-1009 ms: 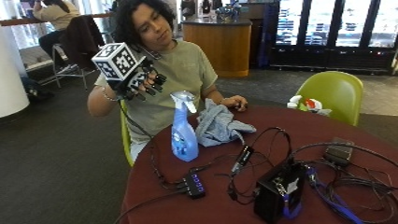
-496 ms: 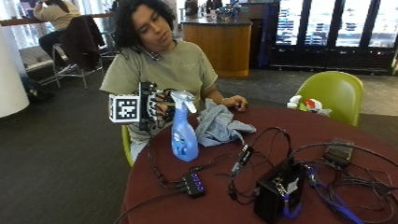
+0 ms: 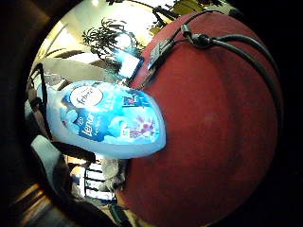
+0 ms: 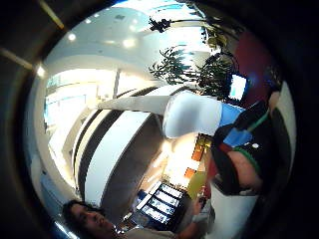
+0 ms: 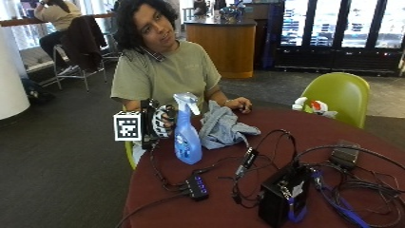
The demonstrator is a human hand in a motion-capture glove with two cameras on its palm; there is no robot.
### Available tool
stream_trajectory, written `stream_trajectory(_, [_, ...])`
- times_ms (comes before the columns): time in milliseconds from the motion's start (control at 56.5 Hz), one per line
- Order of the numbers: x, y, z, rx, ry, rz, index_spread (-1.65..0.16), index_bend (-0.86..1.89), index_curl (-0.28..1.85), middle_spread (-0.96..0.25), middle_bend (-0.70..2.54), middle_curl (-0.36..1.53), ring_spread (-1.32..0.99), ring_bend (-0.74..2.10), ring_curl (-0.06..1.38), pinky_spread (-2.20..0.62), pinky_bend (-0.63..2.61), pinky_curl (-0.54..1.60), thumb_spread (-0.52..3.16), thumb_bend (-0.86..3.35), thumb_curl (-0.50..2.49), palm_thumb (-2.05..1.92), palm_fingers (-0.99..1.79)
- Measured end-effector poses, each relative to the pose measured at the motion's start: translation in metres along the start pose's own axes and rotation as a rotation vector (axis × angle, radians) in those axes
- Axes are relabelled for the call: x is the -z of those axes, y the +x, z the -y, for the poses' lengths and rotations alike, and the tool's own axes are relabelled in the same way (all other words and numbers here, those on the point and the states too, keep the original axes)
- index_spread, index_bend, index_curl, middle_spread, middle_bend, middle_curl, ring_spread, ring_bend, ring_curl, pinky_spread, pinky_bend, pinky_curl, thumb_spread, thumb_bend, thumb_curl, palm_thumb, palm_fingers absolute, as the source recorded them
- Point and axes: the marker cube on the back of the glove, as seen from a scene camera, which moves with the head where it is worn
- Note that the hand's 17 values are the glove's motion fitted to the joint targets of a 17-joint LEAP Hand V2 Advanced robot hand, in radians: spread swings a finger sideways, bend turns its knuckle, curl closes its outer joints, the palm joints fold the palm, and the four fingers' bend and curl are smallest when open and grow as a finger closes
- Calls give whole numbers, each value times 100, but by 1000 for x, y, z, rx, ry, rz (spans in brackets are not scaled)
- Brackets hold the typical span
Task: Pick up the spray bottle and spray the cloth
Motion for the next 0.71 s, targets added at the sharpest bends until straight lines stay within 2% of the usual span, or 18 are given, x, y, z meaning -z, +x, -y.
stream_trajectory(159, [13, -21, -12, -10, -138, -52, -25, 75, 59, -19, 85, 75, -21, 102, 68, -15, 99, 72, 127, 8, 66, 99, 121])
stream_trajectory(283, [37, -41, -30, 166, -294, -223, -23, 65, 60, -19, 81, 77, -20, 101, 69, -16, 99, 73, 131, 8, 69, 96, 109])
stream_trajectory(336, [44, -49, -31, 206, -296, -301, -23, 57, 59, -18, 77, 76, -19, 97, 67, -18, 94, 70, 127, 4, 69, 92, 107])
stream_trajectory(407, [62, -58, -46, 229, -416, -413, -22, 45, 57, -17, 68, 73, -17, 90, 64, -20, 80, 64, 122, 0, 69, 91, 94])
stream_trajectory(425, [66, -60, -49, 221, -414, -451, -22, 45, 58, -17, 69, 74, -16, 91, 64, -20, 80, 65, 121, 0, 69, 91, 100])
stream_trajectory(460, [72, -63, -55, 229, -406, -540, -22, 38, 55, -15, 65, 71, -15, 84, 61, -19, 68, 59, 120, -2, 68, 89, 88])
stream_trajectory(549, [95, -66, -77, 337, -575, -718, -23, 22, 51, -13, 60, 68, -13, 76, 57, -15, 59, 55, 120, -3, 66, 85, 82])
stream_trajectory(584, [101, -67, -79, 361, -612, -784, -24, 25, 51, -11, 56, 65, -11, 68, 54, -11, 49, 51, 120, -3, 65, 83, 74])
stream_trajectory(708, [121, -74, -85, 420, -621, -1002, -31, 18, 47, -6, 41, 56, -10, 47, 46, 4, 39, 45, 123, -2, 61, 79, 53])
